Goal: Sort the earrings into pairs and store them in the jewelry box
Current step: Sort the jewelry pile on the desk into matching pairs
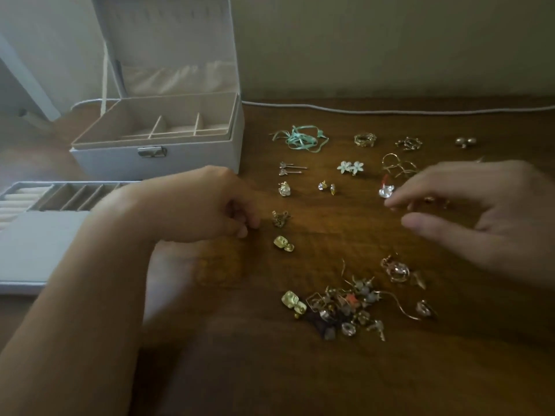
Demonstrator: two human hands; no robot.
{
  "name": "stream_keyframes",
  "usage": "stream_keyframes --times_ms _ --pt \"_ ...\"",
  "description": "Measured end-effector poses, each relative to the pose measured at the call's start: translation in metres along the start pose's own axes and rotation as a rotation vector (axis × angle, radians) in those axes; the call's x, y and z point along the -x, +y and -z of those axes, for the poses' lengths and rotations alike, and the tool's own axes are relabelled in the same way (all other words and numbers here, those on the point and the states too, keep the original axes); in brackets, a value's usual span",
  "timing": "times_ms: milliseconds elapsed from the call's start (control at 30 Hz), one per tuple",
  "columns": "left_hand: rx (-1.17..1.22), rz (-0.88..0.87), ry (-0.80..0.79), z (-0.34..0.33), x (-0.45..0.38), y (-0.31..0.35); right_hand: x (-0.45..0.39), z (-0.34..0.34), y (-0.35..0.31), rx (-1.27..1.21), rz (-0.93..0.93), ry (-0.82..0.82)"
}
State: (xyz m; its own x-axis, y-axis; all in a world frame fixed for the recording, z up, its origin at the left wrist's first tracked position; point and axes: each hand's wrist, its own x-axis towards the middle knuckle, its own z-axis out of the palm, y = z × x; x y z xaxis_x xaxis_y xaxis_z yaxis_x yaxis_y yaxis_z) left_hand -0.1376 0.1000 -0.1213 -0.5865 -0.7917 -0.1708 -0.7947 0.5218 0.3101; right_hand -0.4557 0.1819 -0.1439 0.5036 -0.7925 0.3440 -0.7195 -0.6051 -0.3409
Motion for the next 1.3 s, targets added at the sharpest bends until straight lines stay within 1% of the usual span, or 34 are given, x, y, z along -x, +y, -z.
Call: stream_keyframes --times_ms 33,67,133,167,233,300,367,567,767,967,1167,1300 --pt "0.019 -0.027 0.014 0.002 0.002 0.002 -0.015 0.007 -0.02 -0.019 -0.046 -0.091" --pt "0.056 -0.062 0.029 0.003 0.005 0.006 -0.014 0.02 -0.023 -0.036 -0.061 -0.152" --pt "0.163 -0.133 0.041 0.007 0.01 0.015 -0.014 0.01 -0.03 -0.005 -0.005 -0.113" --pt "0.215 -0.162 0.037 0.008 0.013 0.02 -0.017 0.006 -0.035 -0.031 -0.016 -0.108" --pt "0.284 -0.204 0.036 0.008 0.015 0.025 -0.019 -0.006 -0.046 -0.061 -0.003 -0.16" --pt "0.328 -0.226 0.038 0.007 0.015 0.026 -0.02 -0.022 -0.054 -0.027 0.054 -0.195" --pt "0.367 -0.238 0.036 0.007 0.014 0.025 -0.021 -0.027 -0.061 0.005 0.048 -0.272" --pt "0.452 -0.267 0.026 0.004 0.011 0.026 -0.02 -0.037 -0.067 0.049 0.04 -0.33" --pt "0.478 -0.261 -0.013 0.0 0.008 0.028 -0.019 -0.035 -0.067 0.046 0.033 -0.322" --pt "0.522 -0.244 -0.032 -0.003 0.006 0.028 -0.022 -0.022 -0.063 -0.284 -0.174 -0.25" --pt "0.551 -0.261 -0.031 -0.002 0.005 0.029 -0.025 -0.018 -0.057 -0.469 -0.266 -0.189" --pt "0.629 -0.265 0.001 -0.004 0.001 0.032 -0.027 -0.017 -0.053 -0.6 -0.299 -0.124"
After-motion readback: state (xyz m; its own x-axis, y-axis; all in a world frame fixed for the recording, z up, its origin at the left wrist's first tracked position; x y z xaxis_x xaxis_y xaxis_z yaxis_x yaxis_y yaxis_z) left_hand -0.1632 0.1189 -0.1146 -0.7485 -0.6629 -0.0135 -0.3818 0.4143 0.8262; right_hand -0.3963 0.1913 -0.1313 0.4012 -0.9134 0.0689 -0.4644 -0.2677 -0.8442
